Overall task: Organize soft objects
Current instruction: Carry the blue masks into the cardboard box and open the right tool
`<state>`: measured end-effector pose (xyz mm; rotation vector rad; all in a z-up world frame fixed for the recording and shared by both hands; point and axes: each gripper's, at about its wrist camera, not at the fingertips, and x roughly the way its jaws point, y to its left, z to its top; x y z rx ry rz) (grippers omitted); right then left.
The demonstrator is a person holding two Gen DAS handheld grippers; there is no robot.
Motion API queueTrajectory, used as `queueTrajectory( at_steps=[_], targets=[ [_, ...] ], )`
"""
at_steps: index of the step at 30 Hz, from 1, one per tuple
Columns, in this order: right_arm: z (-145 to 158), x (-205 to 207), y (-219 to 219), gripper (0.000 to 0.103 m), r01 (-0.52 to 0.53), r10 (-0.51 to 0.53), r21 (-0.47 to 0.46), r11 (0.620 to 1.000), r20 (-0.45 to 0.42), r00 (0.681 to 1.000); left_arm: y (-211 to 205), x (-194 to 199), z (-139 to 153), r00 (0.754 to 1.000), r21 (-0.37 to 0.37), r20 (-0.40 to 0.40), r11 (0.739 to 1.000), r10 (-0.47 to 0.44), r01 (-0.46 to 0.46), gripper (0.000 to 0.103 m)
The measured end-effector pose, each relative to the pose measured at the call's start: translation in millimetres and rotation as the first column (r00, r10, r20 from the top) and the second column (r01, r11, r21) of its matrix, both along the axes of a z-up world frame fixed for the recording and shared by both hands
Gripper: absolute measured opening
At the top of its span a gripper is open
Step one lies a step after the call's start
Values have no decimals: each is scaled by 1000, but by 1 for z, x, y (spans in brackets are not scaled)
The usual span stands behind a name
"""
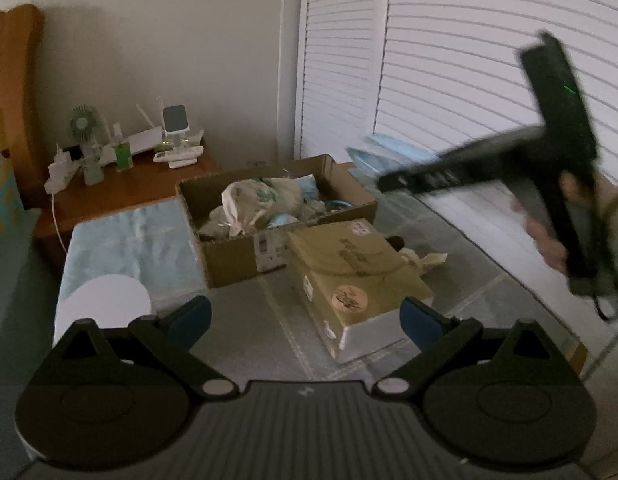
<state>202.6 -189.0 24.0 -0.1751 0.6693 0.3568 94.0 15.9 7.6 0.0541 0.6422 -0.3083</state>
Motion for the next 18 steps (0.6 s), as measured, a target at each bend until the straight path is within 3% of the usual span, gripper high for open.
queueTrajectory(
  at_steps=[14, 17, 18],
  targets=[
    [-11, 86, 31, 47, -68, 67, -50, 996, -27, 997, 11, 11, -18, 995, 34, -38, 995, 96, -94, 100],
    [-15, 93, 33, 64, -68, 67, -54, 996, -23, 997, 12, 13, -21, 994, 38, -46, 994, 102, -101, 100],
    [-16, 95, 34, 80, -66, 65, -53, 996, -21, 998, 13, 14, -22, 993, 39, -50, 994, 104, -102, 100]
  ],
)
